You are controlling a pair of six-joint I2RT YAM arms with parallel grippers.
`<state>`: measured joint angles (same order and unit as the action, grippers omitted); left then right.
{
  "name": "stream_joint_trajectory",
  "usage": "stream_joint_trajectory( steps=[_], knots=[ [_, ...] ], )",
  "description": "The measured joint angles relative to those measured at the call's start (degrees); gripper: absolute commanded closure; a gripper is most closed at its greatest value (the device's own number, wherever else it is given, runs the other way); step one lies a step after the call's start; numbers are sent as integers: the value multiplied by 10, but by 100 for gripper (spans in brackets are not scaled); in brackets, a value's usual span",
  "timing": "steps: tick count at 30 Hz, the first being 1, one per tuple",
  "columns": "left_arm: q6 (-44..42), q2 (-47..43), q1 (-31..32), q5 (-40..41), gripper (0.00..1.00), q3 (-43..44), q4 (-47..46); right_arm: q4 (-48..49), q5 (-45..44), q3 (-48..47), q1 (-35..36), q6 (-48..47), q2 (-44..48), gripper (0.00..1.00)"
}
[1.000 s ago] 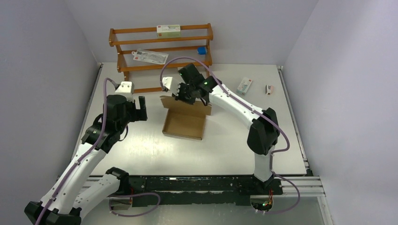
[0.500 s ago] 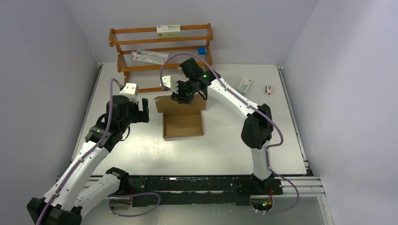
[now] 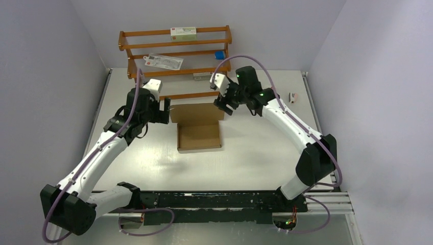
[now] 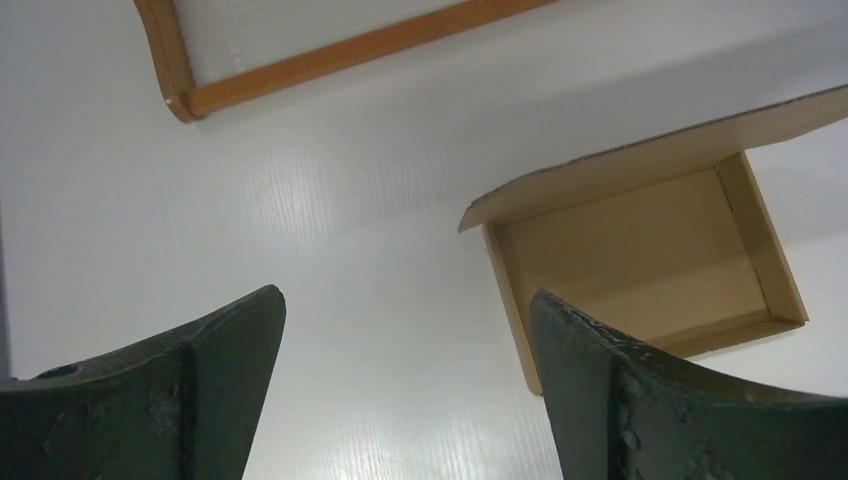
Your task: Fold the paper box
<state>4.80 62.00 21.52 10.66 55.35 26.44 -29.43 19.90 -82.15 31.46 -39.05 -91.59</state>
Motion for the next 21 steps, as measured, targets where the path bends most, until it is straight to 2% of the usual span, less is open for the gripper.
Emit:
stream_joint_trajectory(
  steps=[5, 12, 21],
  knots=[
    [-21, 26, 0, -3, 3, 36, -1, 50, 10, 28, -35, 26, 9, 25],
    [-51, 88, -9, -22, 6, 72, 4, 58, 41, 38, -66, 33, -6, 25],
    [-95, 112, -12, -78, 20, 78, 3, 51, 76, 39, -66, 17, -32, 32]
  ],
)
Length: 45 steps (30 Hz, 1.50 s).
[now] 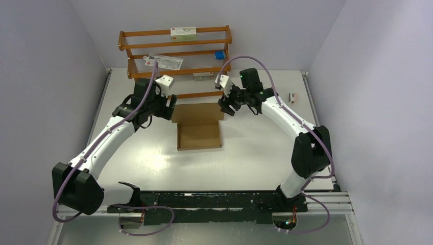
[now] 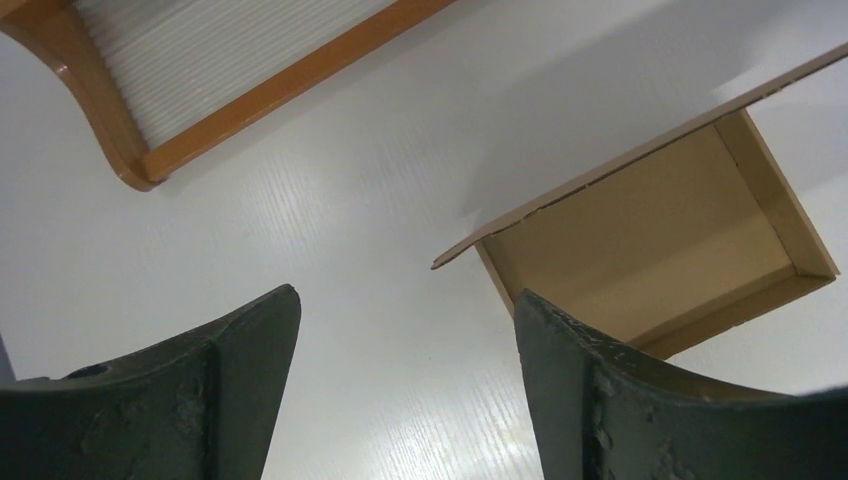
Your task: Fold the paper box
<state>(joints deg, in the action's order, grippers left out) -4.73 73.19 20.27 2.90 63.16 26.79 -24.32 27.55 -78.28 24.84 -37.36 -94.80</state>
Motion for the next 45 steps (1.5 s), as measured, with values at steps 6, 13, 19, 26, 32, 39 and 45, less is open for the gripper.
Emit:
stream_joint_trajectory(
  steps=[6, 13, 19, 26, 32, 39, 45],
  knots=[
    [-28, 24, -1, -22, 30, -3, -3, -6, 17, 0, 0, -8, -22, 38],
    [-50, 92, -4, -40, 42, 9, 6, -14, 32, -4, 0, -17, -52, 55],
    [-58, 119, -11, -53, 54, 28, 16, -23, 36, -6, 0, -21, -56, 67],
    [-63, 121, -21, -85, 66, 29, 20, -25, 45, -13, 0, -22, -59, 80],
    [-65, 122, -21, -120, 70, 29, 22, -32, 51, -16, 0, -22, -67, 87],
    [-67, 128, -24, -137, 80, 29, 23, -34, 50, -19, 0, -19, -69, 95],
    [-59, 129, -25, -147, 86, 30, 27, -32, 47, -19, 0, -1, -70, 100]
  ],
)
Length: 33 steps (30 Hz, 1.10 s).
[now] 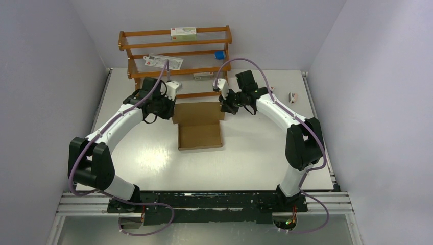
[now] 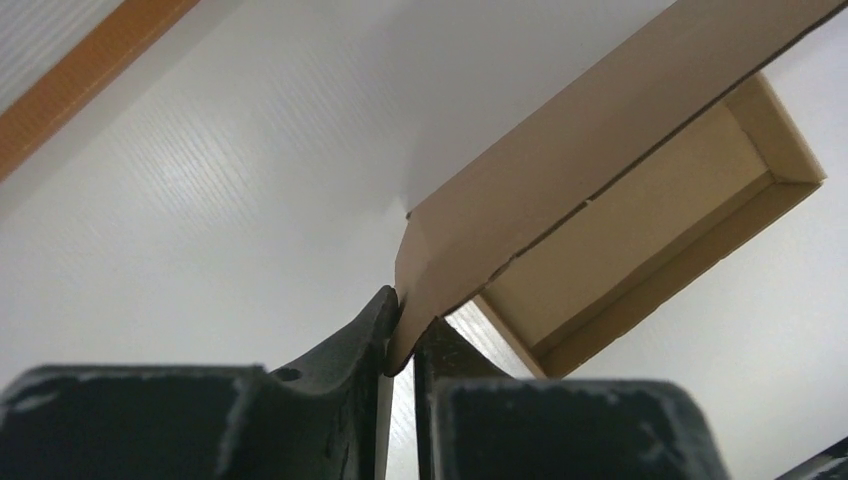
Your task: Fold the paper box
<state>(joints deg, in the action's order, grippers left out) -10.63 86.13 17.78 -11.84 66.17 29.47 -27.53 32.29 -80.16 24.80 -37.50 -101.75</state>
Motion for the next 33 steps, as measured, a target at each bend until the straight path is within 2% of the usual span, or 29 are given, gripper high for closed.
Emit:
stream_joint_trajectory(
  steps=[12, 20, 33],
  knots=[
    [120, -23, 6, -11, 90, -23, -10, 65, -77, 26, 14, 136, 11, 100],
    [210, -48, 25, 40, 94, -42, -17, 101, -181, 58, 48, 253, 39, 100],
    [330, -60, 57, 110, 93, -81, -79, 88, -370, 58, 103, 447, 47, 100]
  ],
)
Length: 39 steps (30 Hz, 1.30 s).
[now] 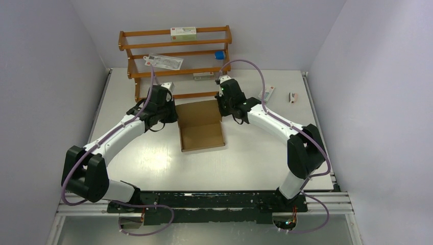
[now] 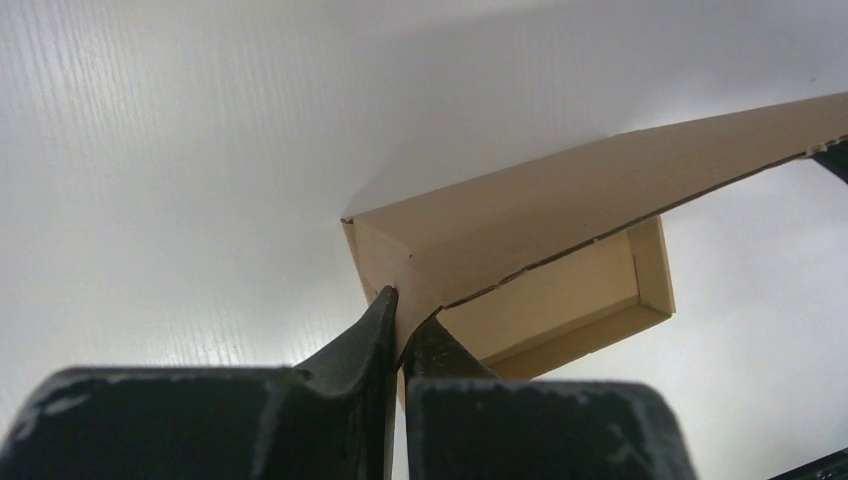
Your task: Fold the paper box
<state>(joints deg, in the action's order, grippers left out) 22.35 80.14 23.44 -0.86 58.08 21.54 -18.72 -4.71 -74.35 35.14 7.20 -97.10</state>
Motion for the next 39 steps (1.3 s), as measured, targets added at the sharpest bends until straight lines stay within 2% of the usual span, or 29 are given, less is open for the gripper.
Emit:
stream_joint_trajectory(
  steps=[12, 27, 39],
  knots=[
    [58, -12, 28, 37, 92, -35, -55, -5, -132, 33, 48, 131, 33, 100],
    [94, -49, 71, 113, 91, -103, -123, 74, -274, 136, 122, 221, 71, 100],
    [116, -82, 89, 123, 90, -159, -173, 85, -312, 173, 142, 311, 94, 99]
  ],
)
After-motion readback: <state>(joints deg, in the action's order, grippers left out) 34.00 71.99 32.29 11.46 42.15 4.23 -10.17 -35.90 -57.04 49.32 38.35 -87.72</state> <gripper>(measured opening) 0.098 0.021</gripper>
